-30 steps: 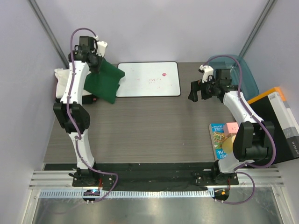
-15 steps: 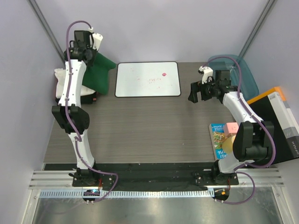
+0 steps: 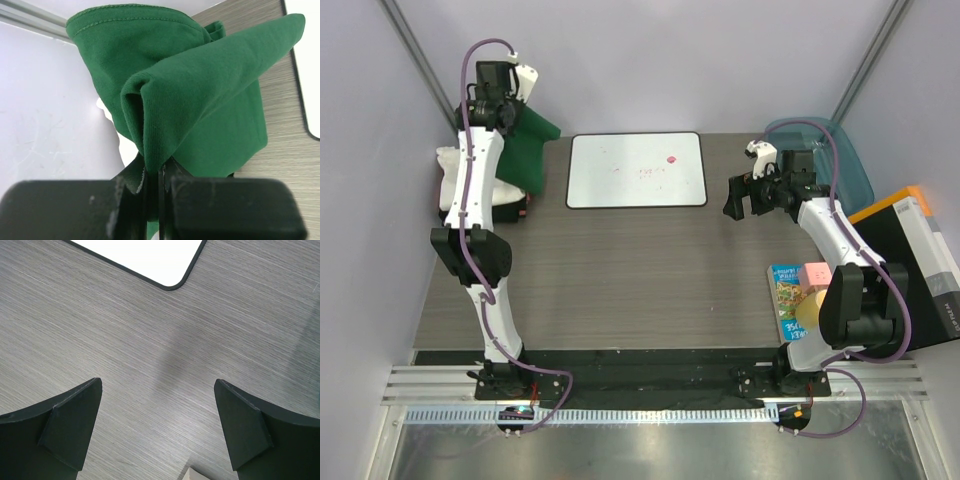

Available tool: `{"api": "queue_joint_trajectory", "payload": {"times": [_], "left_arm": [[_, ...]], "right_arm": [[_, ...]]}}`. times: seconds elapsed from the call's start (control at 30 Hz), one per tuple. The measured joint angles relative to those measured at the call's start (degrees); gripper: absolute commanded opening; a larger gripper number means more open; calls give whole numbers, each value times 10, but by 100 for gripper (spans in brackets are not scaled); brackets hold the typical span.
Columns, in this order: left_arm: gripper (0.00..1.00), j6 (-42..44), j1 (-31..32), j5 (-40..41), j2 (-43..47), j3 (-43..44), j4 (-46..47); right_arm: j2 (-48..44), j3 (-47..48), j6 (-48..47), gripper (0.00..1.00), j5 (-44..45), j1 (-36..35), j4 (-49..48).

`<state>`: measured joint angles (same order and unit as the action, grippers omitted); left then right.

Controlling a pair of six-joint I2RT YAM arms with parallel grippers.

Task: Fold and stack the t-shirts
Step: Put the neatly folded tshirt into the corner of the board with the left arm

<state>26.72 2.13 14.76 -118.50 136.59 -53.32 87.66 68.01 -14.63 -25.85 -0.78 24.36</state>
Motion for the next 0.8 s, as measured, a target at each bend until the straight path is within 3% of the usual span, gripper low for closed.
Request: {"api": "queue_joint_trajectory", "payload": {"times": [0.43, 0.8], "left_arm": [[0, 12, 8, 12, 1, 0, 3], [0, 13, 54, -7, 1, 0, 3]], "right_arm": [[0, -2, -1, 100, 0, 0, -3], [-10, -9, -1, 100, 0, 0, -4]]}}
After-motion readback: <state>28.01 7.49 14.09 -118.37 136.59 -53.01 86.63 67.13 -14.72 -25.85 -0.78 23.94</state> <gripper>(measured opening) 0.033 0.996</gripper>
